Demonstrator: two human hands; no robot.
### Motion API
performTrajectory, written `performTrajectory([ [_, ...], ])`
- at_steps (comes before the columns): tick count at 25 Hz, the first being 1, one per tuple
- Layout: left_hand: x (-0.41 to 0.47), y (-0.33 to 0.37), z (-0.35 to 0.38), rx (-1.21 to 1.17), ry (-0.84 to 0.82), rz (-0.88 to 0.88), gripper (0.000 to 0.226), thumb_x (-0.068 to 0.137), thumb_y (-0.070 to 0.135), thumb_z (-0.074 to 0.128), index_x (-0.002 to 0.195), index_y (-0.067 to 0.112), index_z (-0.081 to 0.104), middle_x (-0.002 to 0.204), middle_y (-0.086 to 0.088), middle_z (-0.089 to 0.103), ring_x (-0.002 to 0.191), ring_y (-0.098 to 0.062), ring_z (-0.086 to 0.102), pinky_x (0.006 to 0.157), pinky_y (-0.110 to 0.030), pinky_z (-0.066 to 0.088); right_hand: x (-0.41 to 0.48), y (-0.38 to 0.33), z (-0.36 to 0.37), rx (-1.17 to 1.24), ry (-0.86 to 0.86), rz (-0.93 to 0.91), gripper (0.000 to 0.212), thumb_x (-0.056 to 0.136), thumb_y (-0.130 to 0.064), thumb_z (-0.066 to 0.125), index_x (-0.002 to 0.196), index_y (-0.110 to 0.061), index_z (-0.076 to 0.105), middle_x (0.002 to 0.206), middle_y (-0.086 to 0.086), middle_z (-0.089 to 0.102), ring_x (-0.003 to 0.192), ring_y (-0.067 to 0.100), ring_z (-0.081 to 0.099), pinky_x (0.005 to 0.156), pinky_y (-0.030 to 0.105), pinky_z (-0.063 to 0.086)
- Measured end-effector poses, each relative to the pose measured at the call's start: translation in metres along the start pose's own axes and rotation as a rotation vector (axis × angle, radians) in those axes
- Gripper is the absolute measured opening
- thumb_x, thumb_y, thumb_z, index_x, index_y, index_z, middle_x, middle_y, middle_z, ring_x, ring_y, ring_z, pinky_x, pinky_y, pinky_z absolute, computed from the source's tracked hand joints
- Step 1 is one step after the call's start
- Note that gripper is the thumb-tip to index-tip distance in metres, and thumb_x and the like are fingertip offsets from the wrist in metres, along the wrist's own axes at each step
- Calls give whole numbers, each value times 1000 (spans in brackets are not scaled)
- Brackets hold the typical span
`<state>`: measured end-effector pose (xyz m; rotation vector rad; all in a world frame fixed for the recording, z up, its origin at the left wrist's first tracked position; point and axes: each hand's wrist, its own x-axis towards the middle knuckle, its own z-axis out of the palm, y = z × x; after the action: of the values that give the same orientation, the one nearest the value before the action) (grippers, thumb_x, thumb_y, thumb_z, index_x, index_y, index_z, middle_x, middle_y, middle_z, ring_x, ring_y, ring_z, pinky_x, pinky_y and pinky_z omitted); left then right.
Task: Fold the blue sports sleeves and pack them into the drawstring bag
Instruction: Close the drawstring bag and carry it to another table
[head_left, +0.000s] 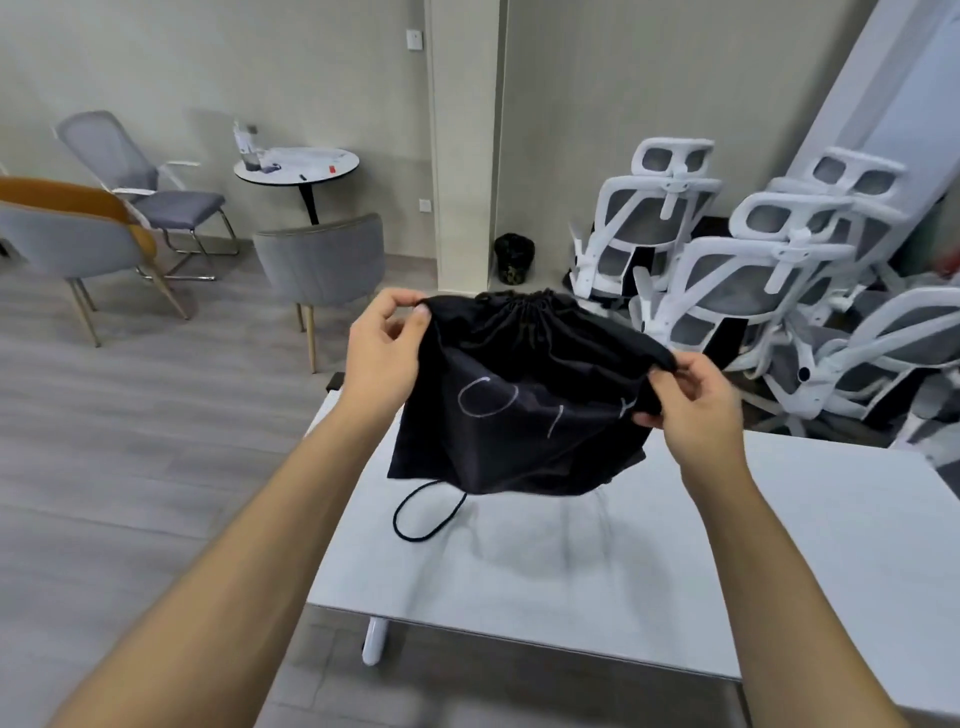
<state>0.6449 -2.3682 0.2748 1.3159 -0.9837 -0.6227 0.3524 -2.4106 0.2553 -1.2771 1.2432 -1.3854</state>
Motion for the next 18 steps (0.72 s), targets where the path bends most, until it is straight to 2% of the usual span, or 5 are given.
performTrajectory([
  [4, 4, -72, -4, 183, 50, -179, 13, 93, 26, 60, 83, 33, 65, 75, -12, 64, 65, -22, 52, 63, -38, 43, 24, 66, -1, -148, -96, 109, 4, 91, -9, 67, 91, -11, 70, 78, 1, 73, 66, 9, 66, 59, 18, 51],
  [8, 30, -146, 11, 380, 28, -389, 11, 91, 27, 61, 82, 32, 65, 74, -5, 69, 67, -24, 61, 73, -39, 54, 62, 142, 21, -359, -86, 348, 5, 79, -24, 73, 81, -24, 69, 78, -2, 74, 79, 22, 71, 79, 40, 58],
  [11, 36, -195, 32, 505, -11, -464, 10, 92, 28, 61, 101, 29, 65, 100, -3, 71, 89, -26, 68, 90, -44, 55, 81, 201, 39, -415, -103, 455, 17, 78, -29, 71, 93, -30, 62, 84, -2, 71, 81, 23, 70, 80, 48, 60],
  [14, -5, -231, 46, 736, -177, -282, 39, 95, 29, 59, 133, 26, 52, 137, -5, 50, 120, -23, 53, 103, -41, 45, 75, 231, 42, -522, -147, 349, 35, 85, -29, 68, 118, -30, 55, 116, -1, 63, 99, 20, 61, 90, 40, 53],
  [18, -94, -284, 54, 1165, -440, -167, 61, 95, 45, 54, 151, 39, 30, 162, -6, 25, 143, -33, 31, 106, -52, 40, 30, 274, 45, -951, -428, -112, 66, 89, -50, 59, 149, -30, 38, 157, 4, 36, 142, 25, 35, 113, 46, 36],
])
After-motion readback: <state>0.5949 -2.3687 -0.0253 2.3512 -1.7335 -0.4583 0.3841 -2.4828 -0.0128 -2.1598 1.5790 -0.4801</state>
